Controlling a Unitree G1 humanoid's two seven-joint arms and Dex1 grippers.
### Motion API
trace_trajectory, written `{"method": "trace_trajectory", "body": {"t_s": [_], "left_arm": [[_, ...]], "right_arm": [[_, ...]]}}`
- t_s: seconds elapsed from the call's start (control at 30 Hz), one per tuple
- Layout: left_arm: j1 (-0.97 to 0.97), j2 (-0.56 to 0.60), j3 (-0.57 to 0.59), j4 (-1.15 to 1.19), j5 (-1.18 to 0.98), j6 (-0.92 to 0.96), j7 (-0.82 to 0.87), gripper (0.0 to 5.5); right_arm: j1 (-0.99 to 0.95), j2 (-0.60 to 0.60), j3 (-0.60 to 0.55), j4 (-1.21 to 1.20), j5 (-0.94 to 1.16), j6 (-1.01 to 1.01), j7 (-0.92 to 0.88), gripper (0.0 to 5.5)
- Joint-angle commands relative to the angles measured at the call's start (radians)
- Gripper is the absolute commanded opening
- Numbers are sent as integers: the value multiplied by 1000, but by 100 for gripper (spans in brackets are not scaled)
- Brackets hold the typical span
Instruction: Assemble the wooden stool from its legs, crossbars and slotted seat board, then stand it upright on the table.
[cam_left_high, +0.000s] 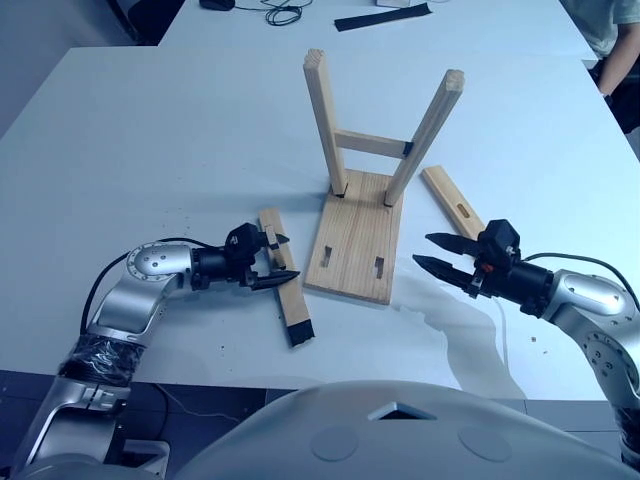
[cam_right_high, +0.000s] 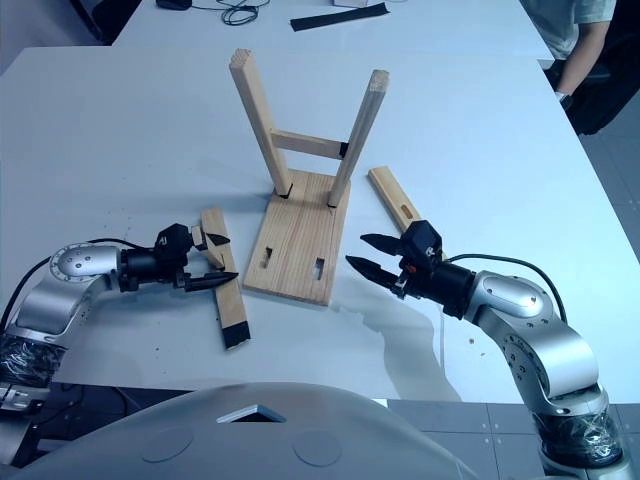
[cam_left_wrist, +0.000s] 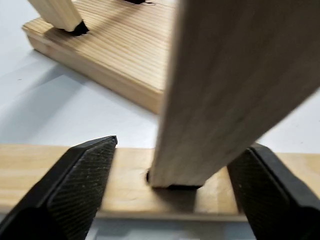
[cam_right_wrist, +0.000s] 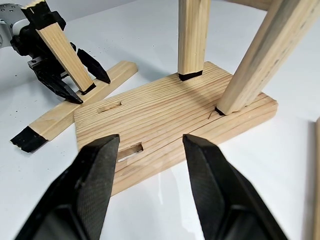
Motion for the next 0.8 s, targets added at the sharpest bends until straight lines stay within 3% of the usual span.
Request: {"method": "trace_trajectory", "body": {"t_s": [0.03,0.3,0.5,0.63,0.7,0.8], "left_arm": [[20,37,52,23,-12,17,-27,390],[19,134,301,-220,-448,371,-149,390],[-2,127,459,-349,-661,489,-90,390],[-84,56,452,-440,-723,536,114,333],[-93,21,394,-520,-644,514,208,304],[-70,-30,316,-586,-533,482,314,304]], "right_arm": [[-10,-11,-12,-4,-7,-3,1,231],[19,-13,-41,-24,5,0,2,231],[13,-25,-56,-27,14,6,12,231],[1,-30,-54,-22,15,7,15,231],[-1,-31,-50,-23,13,5,15,231],[-1,-24,-49,-26,12,3,8,231]]}}
